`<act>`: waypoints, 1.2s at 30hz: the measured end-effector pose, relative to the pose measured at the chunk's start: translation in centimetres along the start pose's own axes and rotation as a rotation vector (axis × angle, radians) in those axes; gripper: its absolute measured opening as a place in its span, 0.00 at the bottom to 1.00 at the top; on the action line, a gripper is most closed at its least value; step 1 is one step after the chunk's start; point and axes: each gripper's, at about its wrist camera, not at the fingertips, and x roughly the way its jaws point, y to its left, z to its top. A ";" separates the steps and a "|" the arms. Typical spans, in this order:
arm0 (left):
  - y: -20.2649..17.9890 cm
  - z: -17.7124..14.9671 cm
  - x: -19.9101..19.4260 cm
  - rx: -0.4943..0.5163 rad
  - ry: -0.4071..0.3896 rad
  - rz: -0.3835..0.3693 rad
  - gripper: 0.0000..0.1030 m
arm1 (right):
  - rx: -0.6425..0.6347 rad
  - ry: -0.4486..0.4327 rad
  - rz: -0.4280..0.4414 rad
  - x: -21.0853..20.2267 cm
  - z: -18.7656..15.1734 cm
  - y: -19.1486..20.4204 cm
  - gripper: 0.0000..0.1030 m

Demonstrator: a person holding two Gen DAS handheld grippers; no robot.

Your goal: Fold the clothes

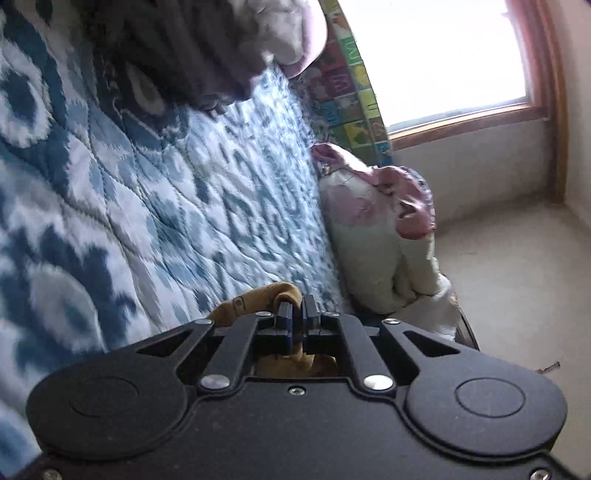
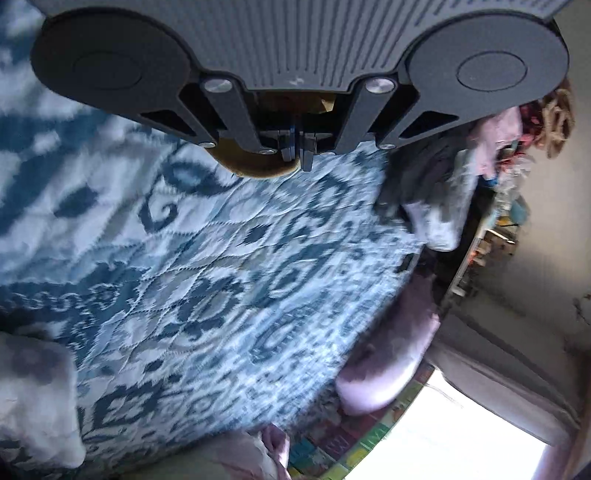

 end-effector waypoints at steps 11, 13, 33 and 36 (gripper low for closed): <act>4.6 2.2 -1.7 -0.005 -0.059 0.036 0.37 | -0.012 -0.090 -0.020 2.0 -0.4 -3.3 0.35; 4.3 1.9 -2.7 0.008 -0.058 0.058 0.37 | 0.001 -0.129 -0.010 0.1 -0.7 -3.7 0.36; -1.6 -12.4 -6.6 0.597 0.079 0.494 0.16 | 0.058 0.035 0.268 -3.2 -14.3 -3.9 0.47; -3.2 -13.9 -5.5 0.712 0.071 0.526 0.03 | 0.010 0.079 0.297 -2.3 -14.8 -3.8 0.50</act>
